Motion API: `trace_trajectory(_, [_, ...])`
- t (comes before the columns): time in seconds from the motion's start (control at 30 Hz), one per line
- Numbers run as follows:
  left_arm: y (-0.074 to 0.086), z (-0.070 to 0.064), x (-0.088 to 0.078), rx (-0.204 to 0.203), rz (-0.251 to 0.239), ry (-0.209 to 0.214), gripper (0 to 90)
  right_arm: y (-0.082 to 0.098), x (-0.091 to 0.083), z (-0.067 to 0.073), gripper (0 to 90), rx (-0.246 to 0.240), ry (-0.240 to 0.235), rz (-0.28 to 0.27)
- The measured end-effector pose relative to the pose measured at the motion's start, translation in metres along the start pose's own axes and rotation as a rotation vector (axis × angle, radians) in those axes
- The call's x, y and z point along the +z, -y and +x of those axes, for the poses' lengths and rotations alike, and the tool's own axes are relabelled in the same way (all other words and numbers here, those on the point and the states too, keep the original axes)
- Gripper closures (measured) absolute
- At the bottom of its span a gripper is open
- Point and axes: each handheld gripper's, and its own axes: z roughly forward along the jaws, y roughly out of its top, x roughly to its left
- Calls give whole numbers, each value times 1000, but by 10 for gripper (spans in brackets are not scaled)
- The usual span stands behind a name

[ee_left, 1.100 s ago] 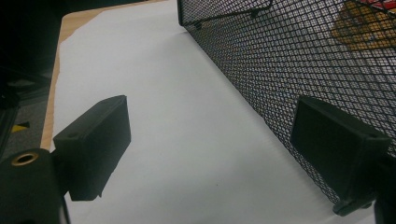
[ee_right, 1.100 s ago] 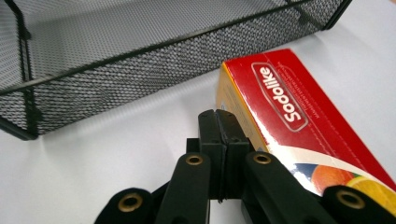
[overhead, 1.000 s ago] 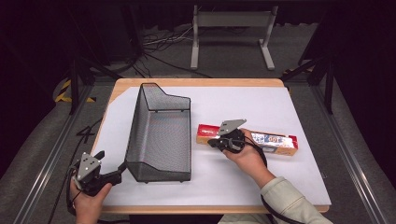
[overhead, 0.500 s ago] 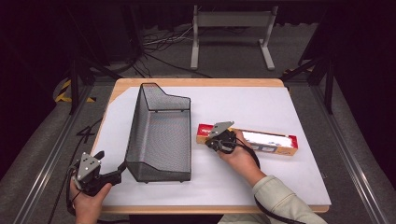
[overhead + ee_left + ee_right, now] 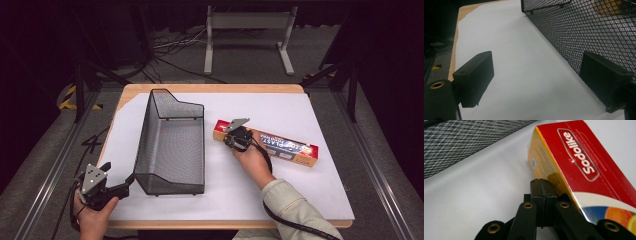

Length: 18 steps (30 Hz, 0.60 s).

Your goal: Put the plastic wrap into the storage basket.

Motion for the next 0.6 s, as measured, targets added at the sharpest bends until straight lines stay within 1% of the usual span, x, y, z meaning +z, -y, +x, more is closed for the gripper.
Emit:
trace_trajectory(0.1, [0, 0, 0, 0, -1, -1, 130, -1, 0, -8, 900, 15, 44, 14])
trace_trajectory(0.13, [0, 0, 0, 0, -2, 0, 130, -1, 0, -11, 900, 20, 53, 20])
trace_trajectory(0.17, [0, 0, 0, 0, -2, 0, 130, -1, 0, -11, 900, 20, 53, 20])
trace_trajectory(0.2, [0, 0, -1, -4, -2, -3, 130, 0, 0, -16, 900, 37, 76, 31])
trace_trajectory(0.37, [0, 0, 0, -2, -1, 0, 130, 3, -2, -22, 900, 61, 84, 28])
trace_trajectory(0.5, [0, -1, 0, -3, -2, 0, 130, 5, -9, -23, 889, 68, 55, 11])
trace_trajectory(0.57, [0, -1, 0, -4, -1, 0, 130, 5, -15, -24, 900, 77, 14, -16])
trace_trajectory(0.6, [0, -1, 1, -4, -1, -1, 130, 6, -20, -25, 900, 78, -19, -32])
